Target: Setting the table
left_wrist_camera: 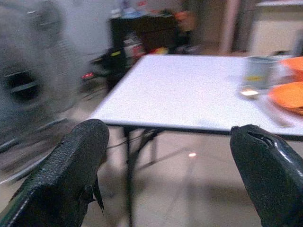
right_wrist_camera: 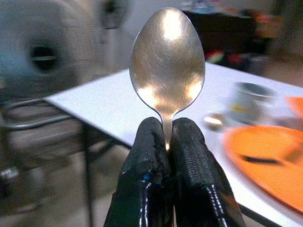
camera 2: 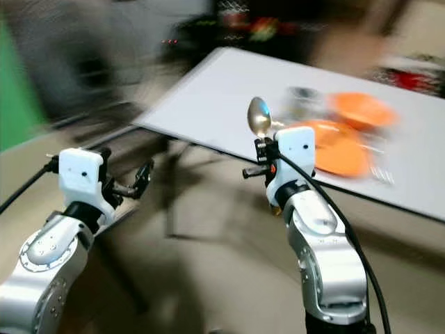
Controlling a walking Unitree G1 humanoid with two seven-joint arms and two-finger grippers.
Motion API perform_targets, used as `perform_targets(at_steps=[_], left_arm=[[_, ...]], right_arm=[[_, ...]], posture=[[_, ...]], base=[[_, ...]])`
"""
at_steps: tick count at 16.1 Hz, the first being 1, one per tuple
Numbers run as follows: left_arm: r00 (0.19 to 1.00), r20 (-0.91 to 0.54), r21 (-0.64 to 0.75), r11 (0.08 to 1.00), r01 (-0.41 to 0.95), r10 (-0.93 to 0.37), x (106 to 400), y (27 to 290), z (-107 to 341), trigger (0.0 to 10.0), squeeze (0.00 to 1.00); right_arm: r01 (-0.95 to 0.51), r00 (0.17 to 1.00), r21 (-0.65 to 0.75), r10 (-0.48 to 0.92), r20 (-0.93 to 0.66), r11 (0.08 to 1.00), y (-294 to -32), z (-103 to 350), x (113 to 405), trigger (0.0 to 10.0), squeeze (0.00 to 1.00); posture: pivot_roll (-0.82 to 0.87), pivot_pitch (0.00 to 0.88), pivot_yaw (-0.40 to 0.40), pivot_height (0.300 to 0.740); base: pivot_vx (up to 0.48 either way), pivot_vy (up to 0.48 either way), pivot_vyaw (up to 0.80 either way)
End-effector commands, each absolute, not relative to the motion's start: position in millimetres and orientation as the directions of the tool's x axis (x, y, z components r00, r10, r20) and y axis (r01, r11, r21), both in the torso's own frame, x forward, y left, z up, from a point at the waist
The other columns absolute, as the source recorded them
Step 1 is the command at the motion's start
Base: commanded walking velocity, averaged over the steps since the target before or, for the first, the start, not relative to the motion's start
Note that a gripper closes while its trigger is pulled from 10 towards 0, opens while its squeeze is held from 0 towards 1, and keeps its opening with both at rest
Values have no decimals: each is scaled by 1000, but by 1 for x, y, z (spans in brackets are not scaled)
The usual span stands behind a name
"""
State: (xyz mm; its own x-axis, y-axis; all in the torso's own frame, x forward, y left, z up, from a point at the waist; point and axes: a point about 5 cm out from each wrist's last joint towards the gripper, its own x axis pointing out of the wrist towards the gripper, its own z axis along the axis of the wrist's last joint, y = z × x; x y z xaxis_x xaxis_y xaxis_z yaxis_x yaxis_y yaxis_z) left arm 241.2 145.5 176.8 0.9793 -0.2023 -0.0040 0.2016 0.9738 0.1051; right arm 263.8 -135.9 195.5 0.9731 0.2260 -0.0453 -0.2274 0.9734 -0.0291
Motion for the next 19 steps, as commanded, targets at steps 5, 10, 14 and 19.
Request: perform_targets(at_steps=[5,10,14,19], left_arm=[[977,-5,122,969,214,-215,242,147,179,10000,0],[978,-14,86,974,210,-210,242,147,179,10000,0],[983,-35,68,981,182,-180,241,151,175,10000,0],[984,-2,47,983,178,-178,243,154,180,10000,0]], right_arm=[[-209,978,-22,208,-32,978,-136,196,261,10000,0],[-197,980,-29,196,-42,980,-138,195,262,10000,0],[-195,979,-56,191,-66,979,-138,194,264,10000,0],[-191,981,-135,186,-55,972,-138,194,272,10000,0]], posture=[[-136,0,-21,740],[-135,4,-19,740],[-133,3,-11,740],[-104,0,-18,740]], base=[[0,-281,-800],[0,192,-700],[0,0,0],[0,0,0]])
